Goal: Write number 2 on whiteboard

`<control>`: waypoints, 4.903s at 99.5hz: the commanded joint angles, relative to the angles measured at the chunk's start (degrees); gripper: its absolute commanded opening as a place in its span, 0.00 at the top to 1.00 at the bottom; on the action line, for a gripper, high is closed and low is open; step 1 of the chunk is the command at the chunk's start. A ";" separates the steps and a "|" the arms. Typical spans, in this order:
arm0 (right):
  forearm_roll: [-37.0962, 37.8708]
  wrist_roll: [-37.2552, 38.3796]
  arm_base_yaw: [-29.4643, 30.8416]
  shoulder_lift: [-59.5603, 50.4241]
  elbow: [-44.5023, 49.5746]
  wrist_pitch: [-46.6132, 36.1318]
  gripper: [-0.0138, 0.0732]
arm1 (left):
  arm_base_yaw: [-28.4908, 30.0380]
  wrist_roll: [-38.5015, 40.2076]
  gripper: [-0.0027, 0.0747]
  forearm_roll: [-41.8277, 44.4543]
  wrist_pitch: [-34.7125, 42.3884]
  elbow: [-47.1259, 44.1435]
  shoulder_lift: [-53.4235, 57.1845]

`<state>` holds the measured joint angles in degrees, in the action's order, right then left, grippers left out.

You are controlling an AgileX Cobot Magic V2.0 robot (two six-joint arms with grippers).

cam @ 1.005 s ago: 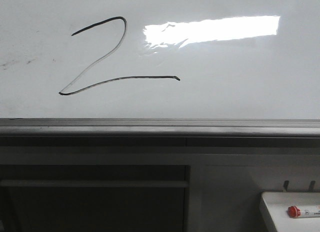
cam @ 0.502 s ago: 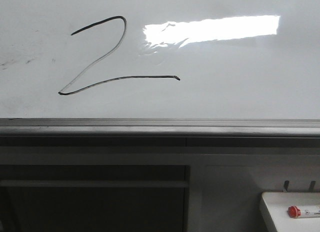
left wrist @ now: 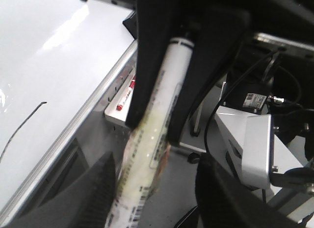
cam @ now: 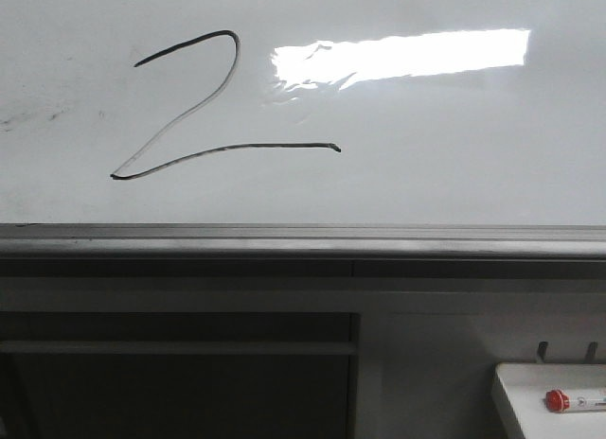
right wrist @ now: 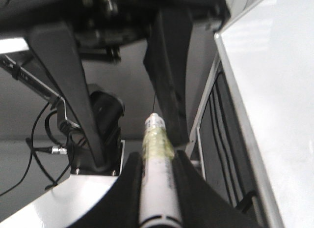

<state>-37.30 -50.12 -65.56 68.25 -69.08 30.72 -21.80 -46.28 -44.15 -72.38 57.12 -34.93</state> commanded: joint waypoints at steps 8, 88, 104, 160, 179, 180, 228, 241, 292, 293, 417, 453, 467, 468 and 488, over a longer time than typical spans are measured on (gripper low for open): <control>-0.75 -0.78 -0.17 -1.11 -4.59 -0.88 0.91 | -0.58 -0.06 0.52 1.22 0.46 1.82 -0.73; -0.75 -0.78 -0.17 0.09 -5.00 1.44 0.91 | -0.58 -0.06 0.65 3.10 4.02 1.82 -0.73; -0.75 -0.78 -0.17 0.09 -5.00 1.57 0.91 | -0.58 -0.06 0.90 3.10 4.02 1.82 -0.73; -1.24 -0.78 -0.17 0.09 -5.00 1.50 0.50 | -0.58 -0.06 0.99 3.10 4.40 1.82 -0.73; -1.13 -0.78 0.79 -1.15 -5.00 -4.79 0.16 | -0.58 -0.06 0.99 3.28 7.63 1.69 -0.73; -1.13 -0.78 1.04 -1.17 -5.00 -5.18 0.16 | -0.58 -0.06 0.99 3.28 7.90 1.69 -0.73; -1.13 3.72 18.98 -15.55 -2.95 -4.50 0.55 | -0.58 15.22 0.99 7.32 52.62 -17.19 -0.73; -1.25 4.67 23.59 -19.22 0.44 0.61 0.93 | -0.44 18.41 0.99 6.98 69.01 -23.98 -2.01; -6.30 10.09 26.81 -23.75 16.64 -1.11 0.92 | -0.44 18.41 0.99 5.69 77.79 -21.08 -26.56; -6.41 10.09 26.81 -23.75 16.64 -1.16 0.92 | -0.44 18.41 0.99 5.69 77.79 -20.75 -27.02; -8.04 10.09 26.81 -23.09 17.02 -1.93 0.92 | -0.44 18.41 0.52 2.22 79.74 -14.98 -40.64; -9.30 10.09 26.81 -21.95 17.02 -1.82 0.92 | -0.44 18.41 0.34 2.22 78.48 -14.98 -39.42; -9.30 10.09 26.81 -22.19 17.02 -1.82 0.92 | -0.44 18.41 0.32 2.22 76.40 -14.98 -35.47; -9.30 10.09 26.81 -22.19 17.02 -1.82 0.92 | -0.44 18.41 0.32 2.22 76.26 -14.98 -35.19; -6.16 9.12 26.81 -24.54 17.02 -3.36 0.92 | -0.44 18.30 0.33 2.35 71.40 -14.98 -24.74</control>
<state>-43.96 -40.04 -39.04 45.40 -50.55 31.72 -22.37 -28.42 -41.48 -1.99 40.56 -65.09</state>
